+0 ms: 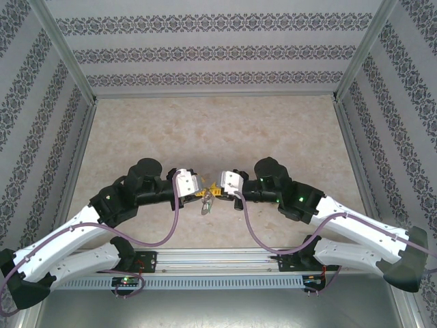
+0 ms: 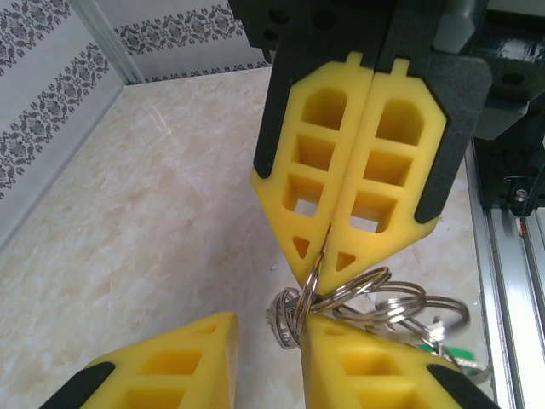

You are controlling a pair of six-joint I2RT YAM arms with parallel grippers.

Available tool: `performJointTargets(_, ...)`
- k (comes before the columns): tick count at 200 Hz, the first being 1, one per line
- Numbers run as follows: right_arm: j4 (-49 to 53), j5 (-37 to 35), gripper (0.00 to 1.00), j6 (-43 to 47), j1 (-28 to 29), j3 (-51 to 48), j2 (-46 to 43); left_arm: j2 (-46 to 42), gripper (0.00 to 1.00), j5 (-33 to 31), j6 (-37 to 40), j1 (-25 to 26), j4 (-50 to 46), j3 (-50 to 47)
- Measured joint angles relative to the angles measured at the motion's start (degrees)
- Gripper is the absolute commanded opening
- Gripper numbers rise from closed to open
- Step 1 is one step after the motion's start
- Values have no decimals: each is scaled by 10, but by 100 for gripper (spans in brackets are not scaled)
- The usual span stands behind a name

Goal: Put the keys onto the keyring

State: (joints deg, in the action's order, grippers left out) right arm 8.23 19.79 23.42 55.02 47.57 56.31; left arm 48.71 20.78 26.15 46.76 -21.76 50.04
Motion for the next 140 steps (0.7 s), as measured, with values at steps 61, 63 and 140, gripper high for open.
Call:
performJointTargets(61,19,-30,0,24,17,16,15,1,26,2,15,0,-26,20)
performJointTargets(63,19,-31,0,24,17,16,15,1,25,2,16,0,-26,20)
performJointTargets(140,23,-40,0,27,26,16,15,11,25,13,28,0,-48,32)
